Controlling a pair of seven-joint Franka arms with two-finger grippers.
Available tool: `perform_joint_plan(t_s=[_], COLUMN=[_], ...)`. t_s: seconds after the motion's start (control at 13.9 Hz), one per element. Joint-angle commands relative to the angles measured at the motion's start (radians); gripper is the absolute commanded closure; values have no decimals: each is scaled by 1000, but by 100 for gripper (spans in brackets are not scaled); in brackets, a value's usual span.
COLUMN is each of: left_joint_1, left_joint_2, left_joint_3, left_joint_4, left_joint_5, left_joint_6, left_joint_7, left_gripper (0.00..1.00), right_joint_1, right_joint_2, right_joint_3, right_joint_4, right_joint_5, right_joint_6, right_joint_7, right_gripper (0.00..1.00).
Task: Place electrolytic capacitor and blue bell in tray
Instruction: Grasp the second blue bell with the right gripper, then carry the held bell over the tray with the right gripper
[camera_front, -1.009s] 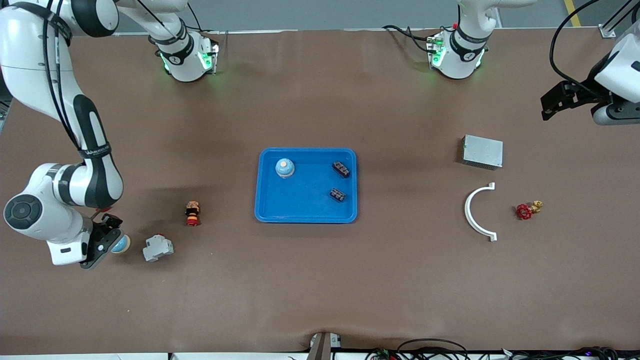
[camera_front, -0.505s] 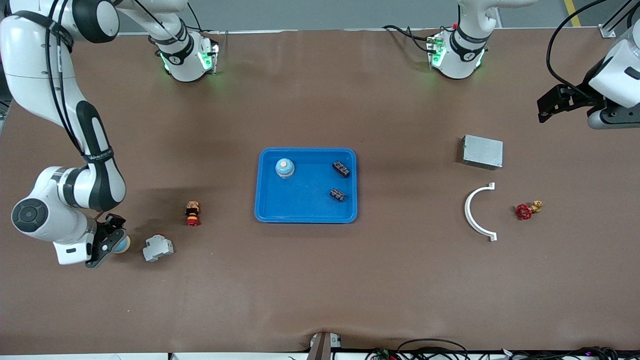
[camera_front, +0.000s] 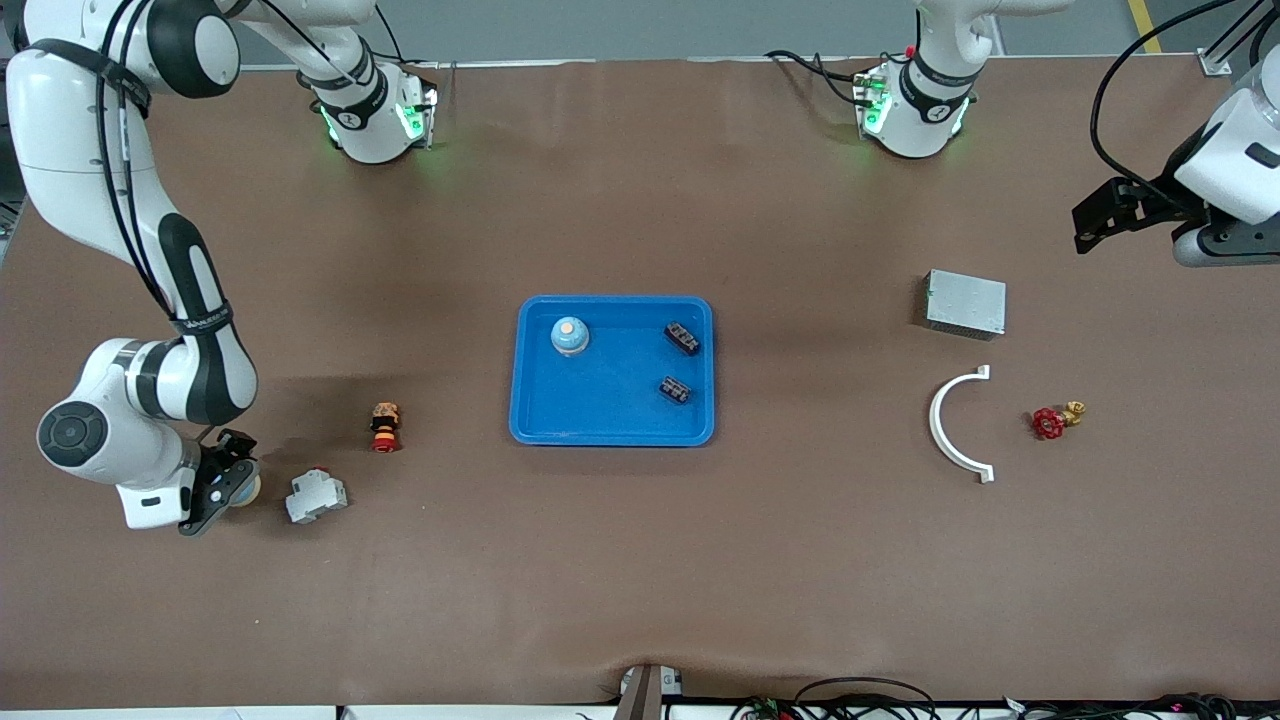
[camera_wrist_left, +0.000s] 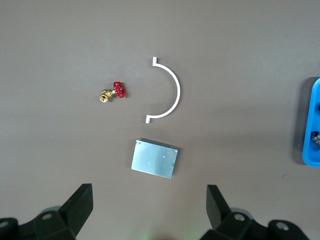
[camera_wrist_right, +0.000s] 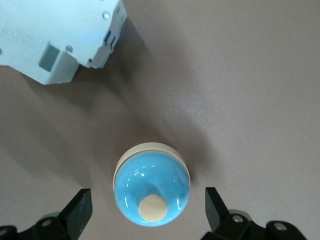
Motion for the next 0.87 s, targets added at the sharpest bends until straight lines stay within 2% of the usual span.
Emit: perform_joint_plan(t_s=[0.0, 0.22, 0.29, 0.36, 0.5, 0.65, 0.79], left_joint_1=[1, 8, 9, 9, 9, 9, 9], left_joint_2=[-13, -19, -19, -19, -19, -19, -19], left_joint_3=[3, 3, 3, 5, 5, 3, 5], left_joint_4=[1, 1, 1, 2, 1, 1, 1], left_joint_5=[-13, -15, -15, -15, -15, -15, -15], left_joint_6=[5, 2, 2, 2, 1, 0, 0], left_joint_7=[23, 24, 24, 24, 23, 23, 24], left_gripper=[0, 0, 0, 0, 0, 0, 0], right_joint_1=[-22, -24, -24, -24, -24, -24, -24], right_joint_2=[24, 30, 30, 30, 29, 29, 26], right_joint_3=[19, 30, 32, 32, 32, 33, 38], right_joint_4=[29, 32, 32, 32, 32, 32, 32], right_joint_5=[19, 31, 60, 79, 83, 85, 88], right_joint_6=[3, 3, 3, 2, -1, -1, -9], right_joint_7=[-19, -24, -25, -25, -24, -24, -22], right_gripper=[0, 0, 24, 52, 82, 91, 94])
